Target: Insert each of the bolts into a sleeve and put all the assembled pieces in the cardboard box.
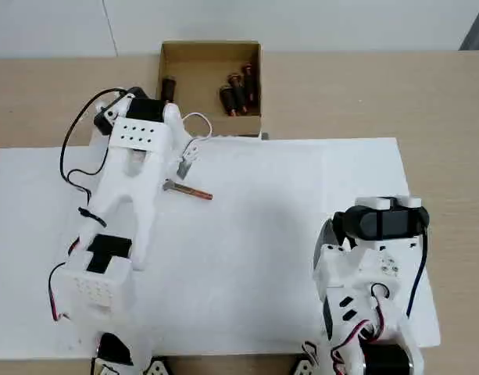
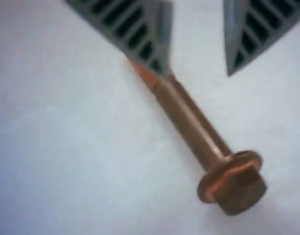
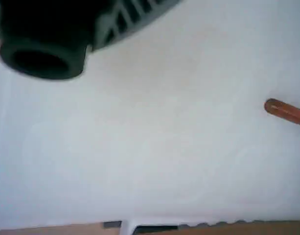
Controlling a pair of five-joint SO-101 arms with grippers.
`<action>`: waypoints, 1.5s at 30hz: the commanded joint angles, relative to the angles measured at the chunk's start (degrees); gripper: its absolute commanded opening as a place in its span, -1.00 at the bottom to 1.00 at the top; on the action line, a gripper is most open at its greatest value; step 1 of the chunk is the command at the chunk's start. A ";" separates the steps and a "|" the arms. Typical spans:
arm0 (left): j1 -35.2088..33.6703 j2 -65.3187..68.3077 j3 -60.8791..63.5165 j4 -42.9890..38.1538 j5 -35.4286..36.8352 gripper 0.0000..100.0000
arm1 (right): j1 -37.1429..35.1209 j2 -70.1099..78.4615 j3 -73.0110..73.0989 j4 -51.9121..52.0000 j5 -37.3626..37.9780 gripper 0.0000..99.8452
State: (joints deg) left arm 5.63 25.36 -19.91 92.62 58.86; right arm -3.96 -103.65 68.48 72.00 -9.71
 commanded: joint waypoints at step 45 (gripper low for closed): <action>-4.40 10.90 -4.53 -6.77 0.26 -0.99 | 0.66 -0.31 -0.35 -1.63 0.26 -0.99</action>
State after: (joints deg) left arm 2.81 36.79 -21.67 86.20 59.03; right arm -3.96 -103.65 68.48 72.00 -9.71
